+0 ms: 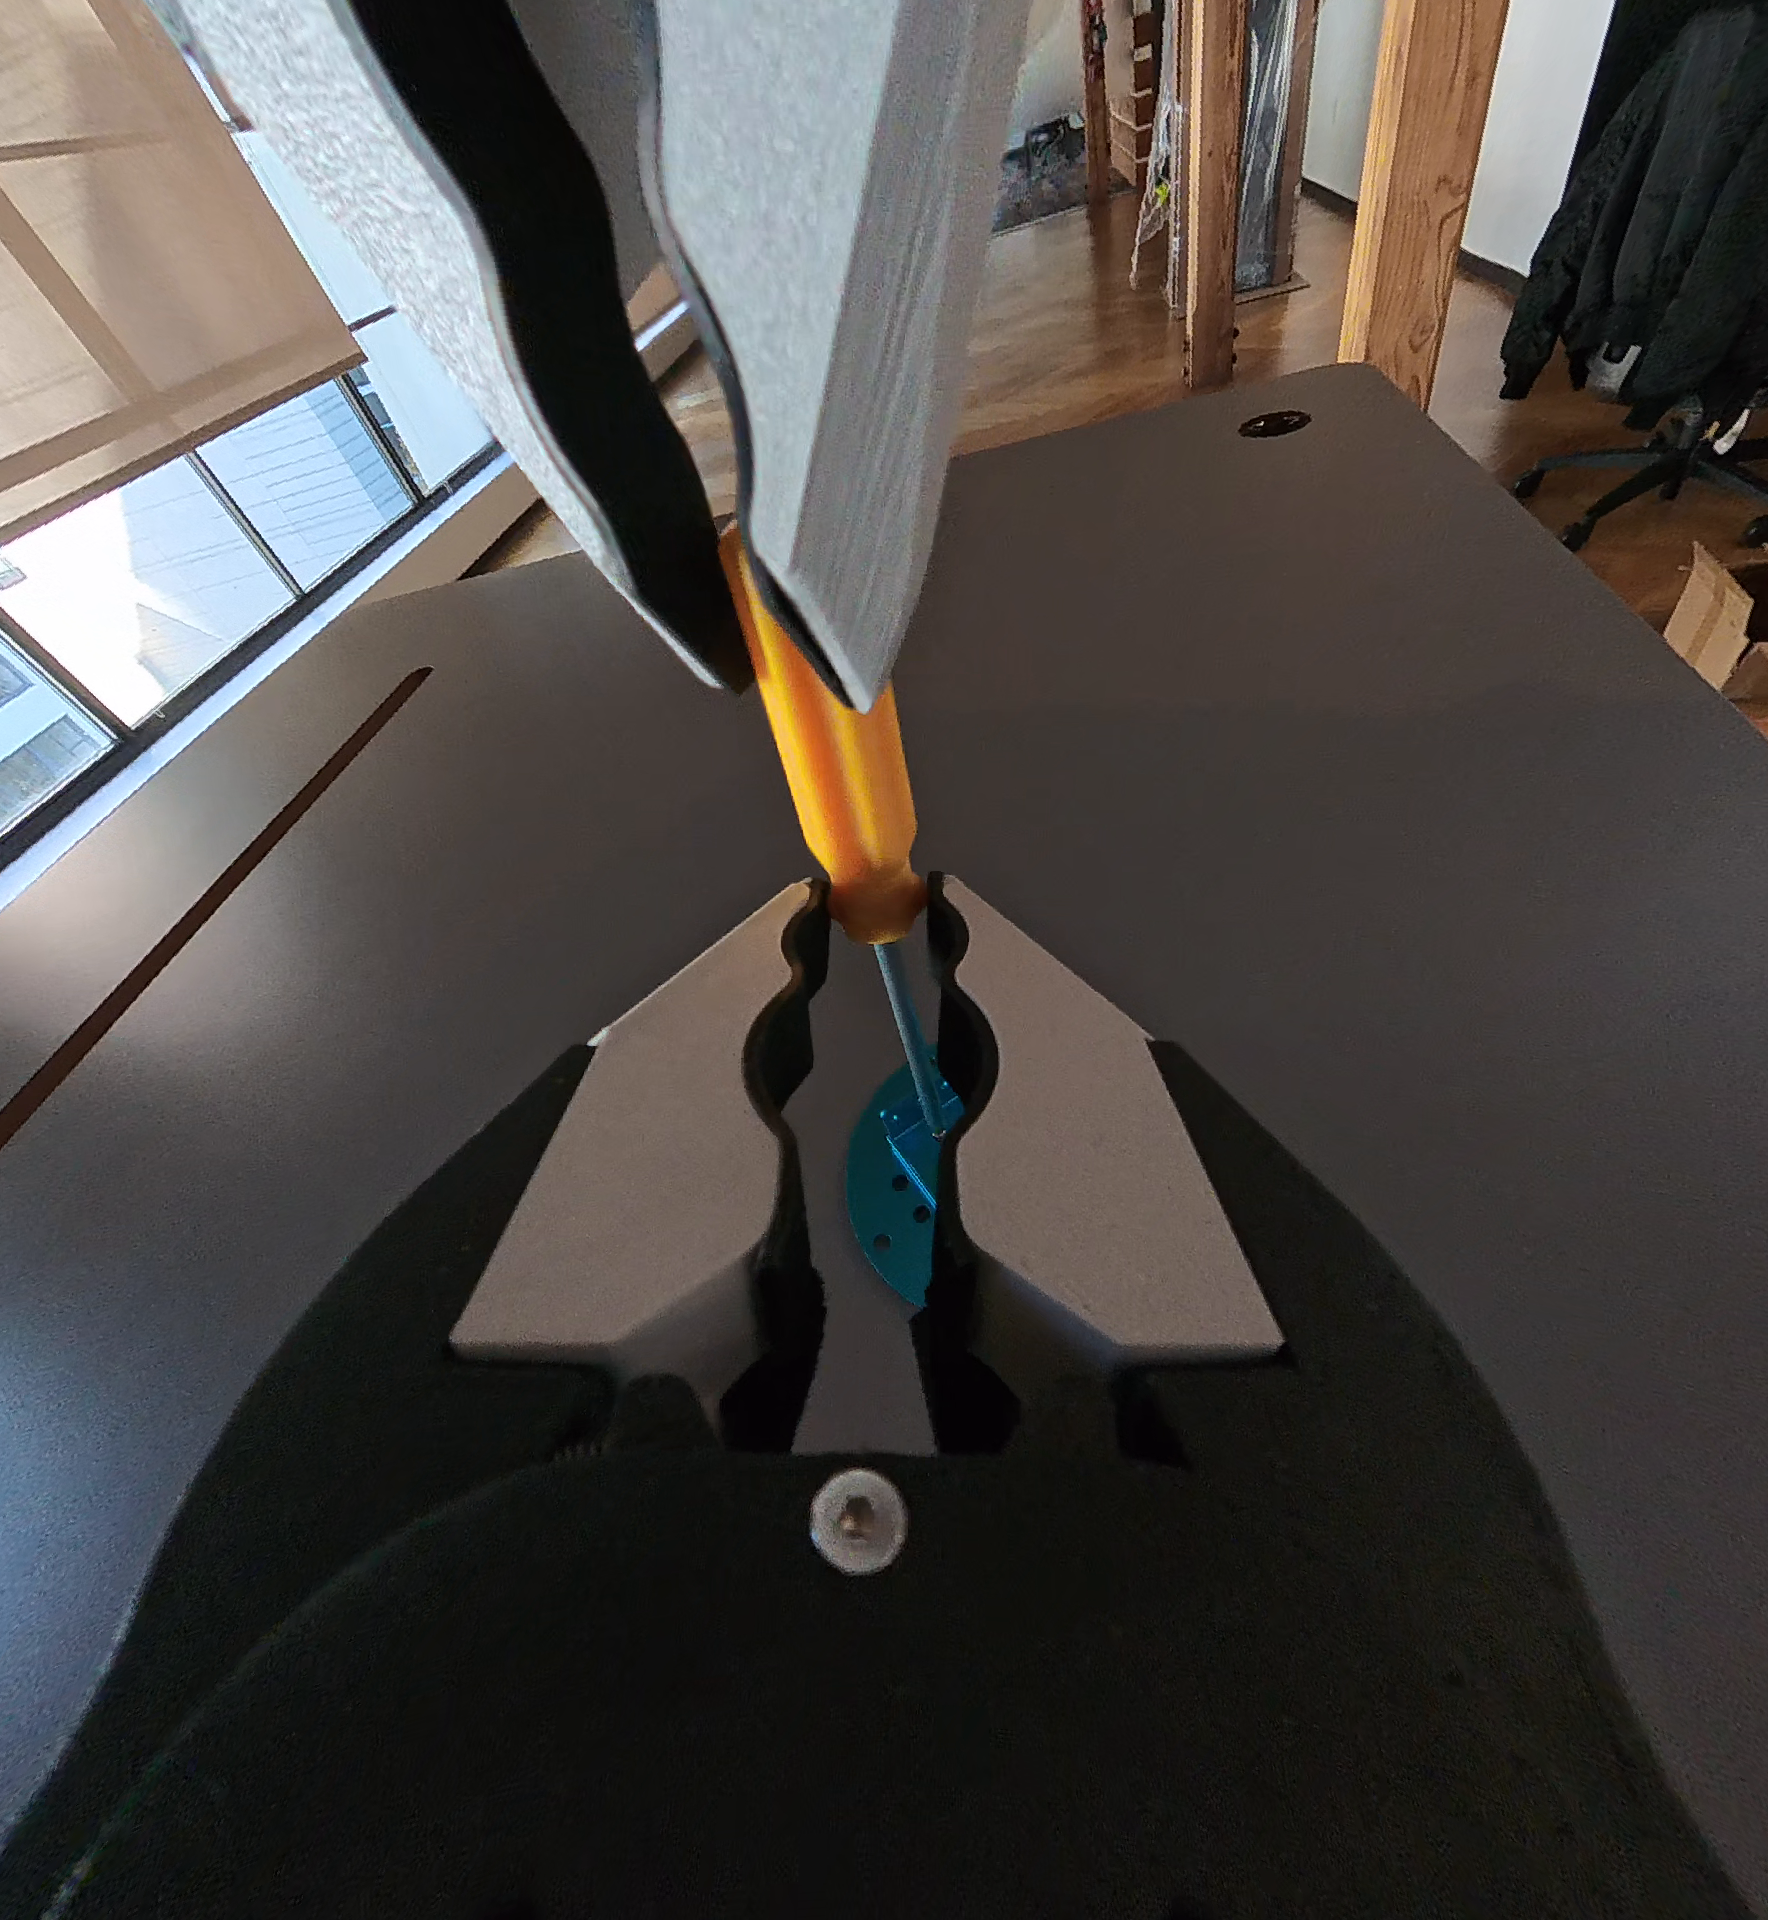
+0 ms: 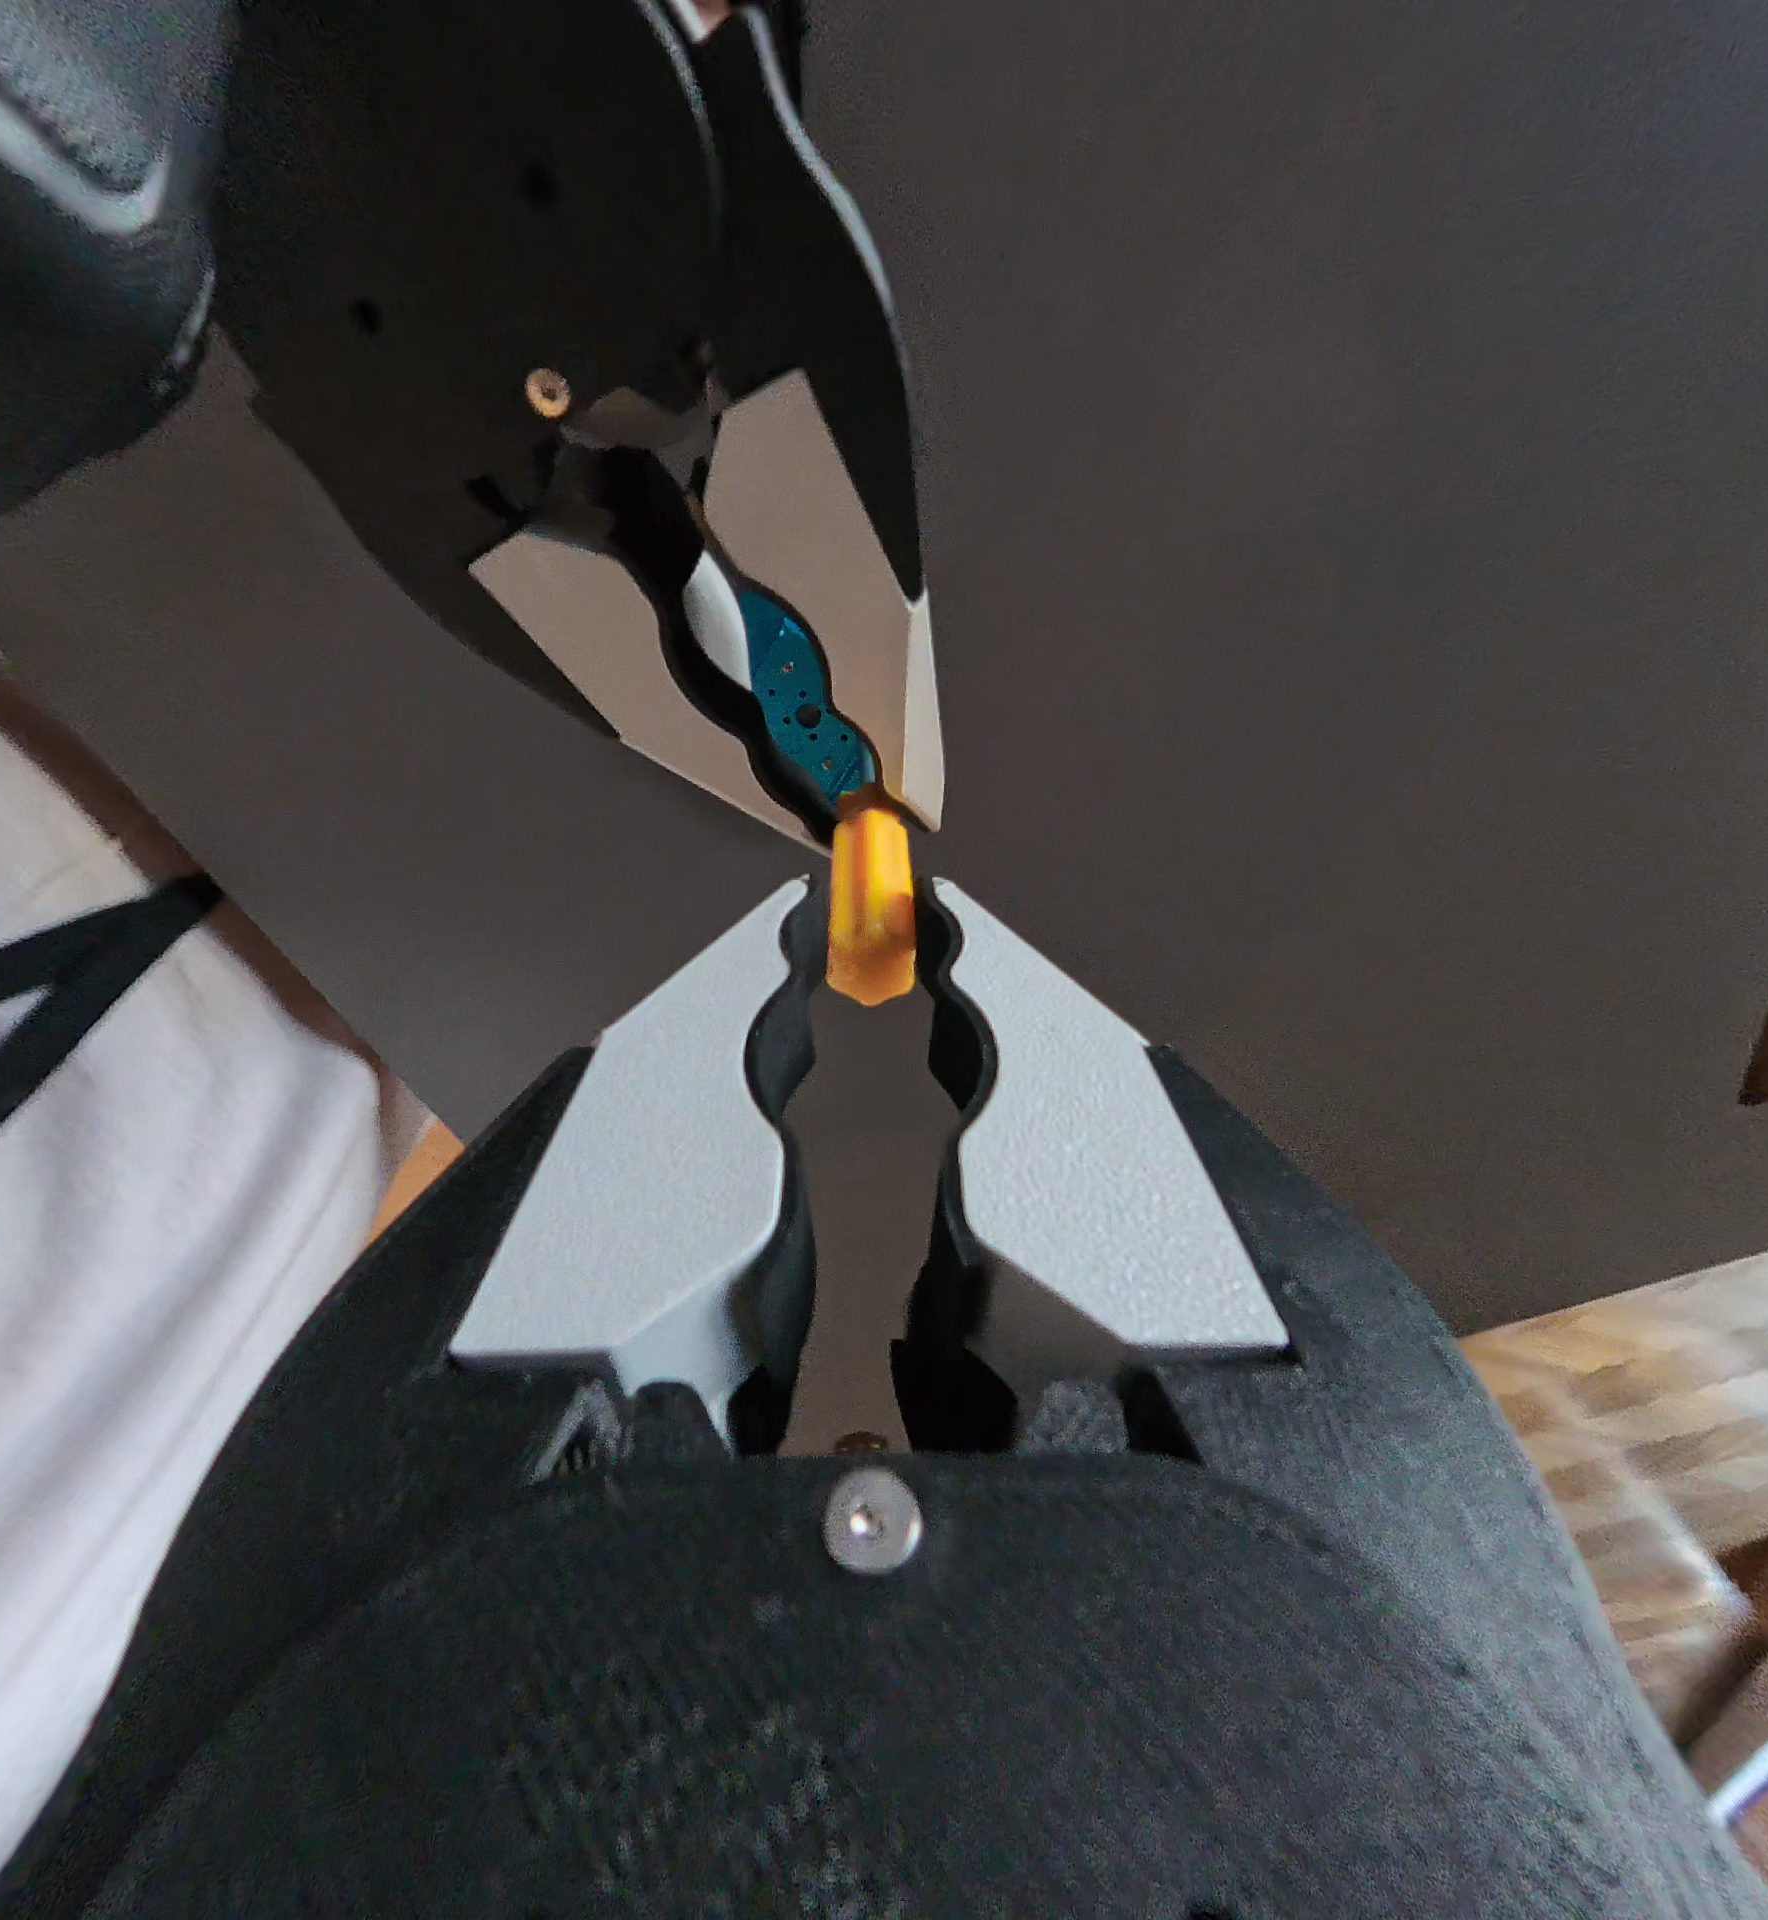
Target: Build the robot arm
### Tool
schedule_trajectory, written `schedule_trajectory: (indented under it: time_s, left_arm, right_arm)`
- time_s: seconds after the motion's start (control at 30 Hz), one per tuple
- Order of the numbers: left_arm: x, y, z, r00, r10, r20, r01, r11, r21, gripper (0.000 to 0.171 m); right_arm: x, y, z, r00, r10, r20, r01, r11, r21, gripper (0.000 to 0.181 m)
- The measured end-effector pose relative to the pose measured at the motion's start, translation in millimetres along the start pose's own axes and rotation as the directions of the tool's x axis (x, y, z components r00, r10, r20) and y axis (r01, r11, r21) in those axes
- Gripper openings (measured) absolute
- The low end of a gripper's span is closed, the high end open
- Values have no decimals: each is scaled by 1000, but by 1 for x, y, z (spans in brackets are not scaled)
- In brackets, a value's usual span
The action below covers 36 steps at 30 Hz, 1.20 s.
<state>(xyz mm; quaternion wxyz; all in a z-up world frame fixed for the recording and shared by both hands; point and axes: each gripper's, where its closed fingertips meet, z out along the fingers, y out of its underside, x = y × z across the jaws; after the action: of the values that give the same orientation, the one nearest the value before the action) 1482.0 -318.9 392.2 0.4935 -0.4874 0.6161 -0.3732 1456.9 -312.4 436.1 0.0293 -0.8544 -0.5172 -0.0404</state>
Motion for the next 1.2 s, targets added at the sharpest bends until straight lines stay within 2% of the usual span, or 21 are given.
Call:
schedule_trajectory:
  time_s: [0.07,0.1,0.2,0.27,0.33,0.4,0.7,0.83,1.03,1.2]
  left_arm:
    - [0,0,0,1000,6,0,-6,1000,-1,16]
    - [1,0,0,1000,7,-4,-7,1000,-3,16]
    - [1,0,-1,1000,9,-11,-9,1000,-8,16]
    - [1,0,-1,1000,3,-15,-3,1000,-5,16]
    - [1,0,-1,1000,1,-16,-1,1000,-5,16]
    - [2,-1,0,1000,1,-19,-1,1000,-3,16]
    - [0,-1,0,1000,-21,-19,21,1000,13,16]
    - [0,-1,-1,999,-28,-26,29,999,17,16]
    - [-1,0,-3,999,-21,-24,21,1000,15,16]
    - [-2,1,-2,1000,-16,-11,16,1000,10,15]
  right_arm:
    - [0,0,0,997,79,11,-79,997,-7,16]
    - [-1,1,0,997,74,15,-74,997,-13,16]
    - [-7,-2,0,994,-101,37,101,995,7,15]
    - [-13,0,-1,979,-194,63,193,981,20,28]
    - [-10,2,-1,964,-265,34,265,964,24,27]
    - [-5,3,0,952,-305,0,305,952,17,15]
    - [-2,3,1,916,-400,-40,400,916,-23,18]
    - [-3,2,2,925,-379,-25,378,925,-47,17]
    - [-3,-2,2,964,-265,-8,262,958,-118,17]
    - [-2,-4,2,995,-91,50,96,990,-107,17]
